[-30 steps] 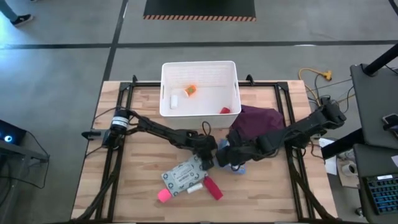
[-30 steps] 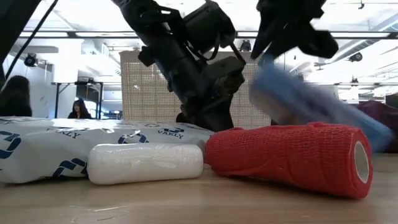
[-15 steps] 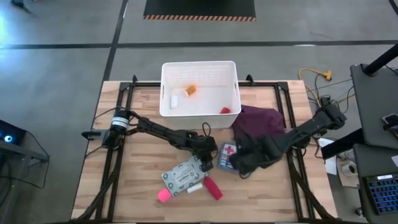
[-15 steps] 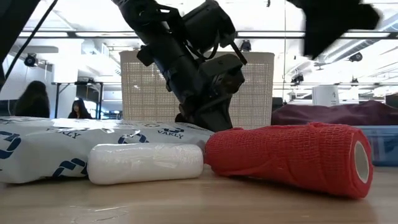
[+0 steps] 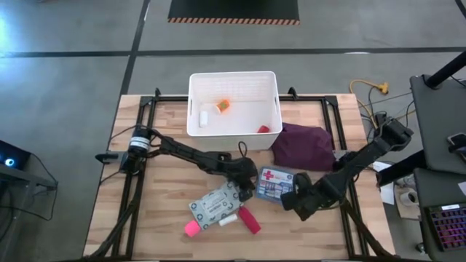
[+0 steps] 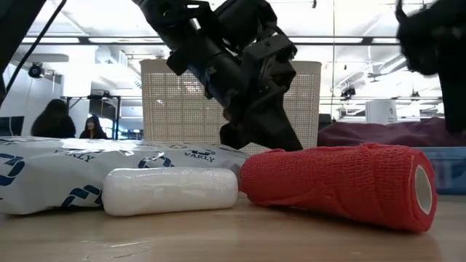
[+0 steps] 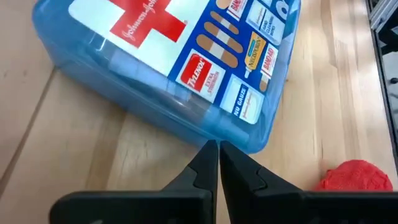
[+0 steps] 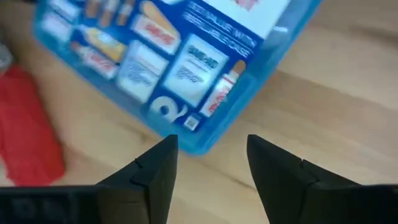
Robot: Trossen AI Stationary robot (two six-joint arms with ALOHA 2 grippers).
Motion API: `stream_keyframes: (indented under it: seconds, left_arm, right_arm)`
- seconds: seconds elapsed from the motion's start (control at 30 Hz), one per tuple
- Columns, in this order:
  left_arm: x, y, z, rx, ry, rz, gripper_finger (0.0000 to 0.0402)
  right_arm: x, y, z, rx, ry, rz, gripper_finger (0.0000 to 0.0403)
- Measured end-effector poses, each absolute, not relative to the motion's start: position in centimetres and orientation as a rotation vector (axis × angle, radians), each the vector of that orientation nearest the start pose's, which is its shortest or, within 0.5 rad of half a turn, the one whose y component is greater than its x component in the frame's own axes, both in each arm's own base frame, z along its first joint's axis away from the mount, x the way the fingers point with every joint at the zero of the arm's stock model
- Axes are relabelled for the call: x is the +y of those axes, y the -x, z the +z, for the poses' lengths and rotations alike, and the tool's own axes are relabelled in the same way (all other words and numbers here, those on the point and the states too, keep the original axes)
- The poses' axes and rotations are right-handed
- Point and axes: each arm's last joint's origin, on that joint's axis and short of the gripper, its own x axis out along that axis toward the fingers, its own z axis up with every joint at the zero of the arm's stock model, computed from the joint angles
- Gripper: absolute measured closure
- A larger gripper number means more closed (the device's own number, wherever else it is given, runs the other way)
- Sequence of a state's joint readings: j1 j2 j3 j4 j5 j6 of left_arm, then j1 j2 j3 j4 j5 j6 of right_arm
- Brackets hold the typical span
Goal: Pick & place medical supplies in basket/bin
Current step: Put the blue first aid kit into the white bin
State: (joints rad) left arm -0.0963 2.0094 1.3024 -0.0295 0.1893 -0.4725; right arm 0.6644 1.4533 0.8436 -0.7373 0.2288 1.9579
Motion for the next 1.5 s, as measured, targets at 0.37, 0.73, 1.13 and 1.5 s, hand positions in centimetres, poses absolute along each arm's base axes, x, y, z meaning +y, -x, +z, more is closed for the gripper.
stream_keyframes:
  seconds: [0.37,0.73,1.13,1.5]
  left_arm:
    - [-4.8,-43.8,18.7,0.716,0.447,-0.118,0.0402]
    - [-4.3,-42.8,15.9,0.818,0.432,-0.088,0.0402]
    - [-4.2,-41.7,14.3,0.941,0.433,-0.04,0.0401]
    - [-4.6,-42.5,19.0,0.712,0.394,-0.086,0.0401]
  right_arm:
    - [13.9,-18.5,16.2,0.908,-1.164,-0.931,0.0213]
    - [14.0,-18.9,16.4,0.87,-1.167,-0.9,0.0213]
    - [14.6,-19.1,19.2,0.874,-1.051,-0.88,0.0213]
    - [14.8,-16.9,17.6,0.855,-1.095,-0.994,0.0213]
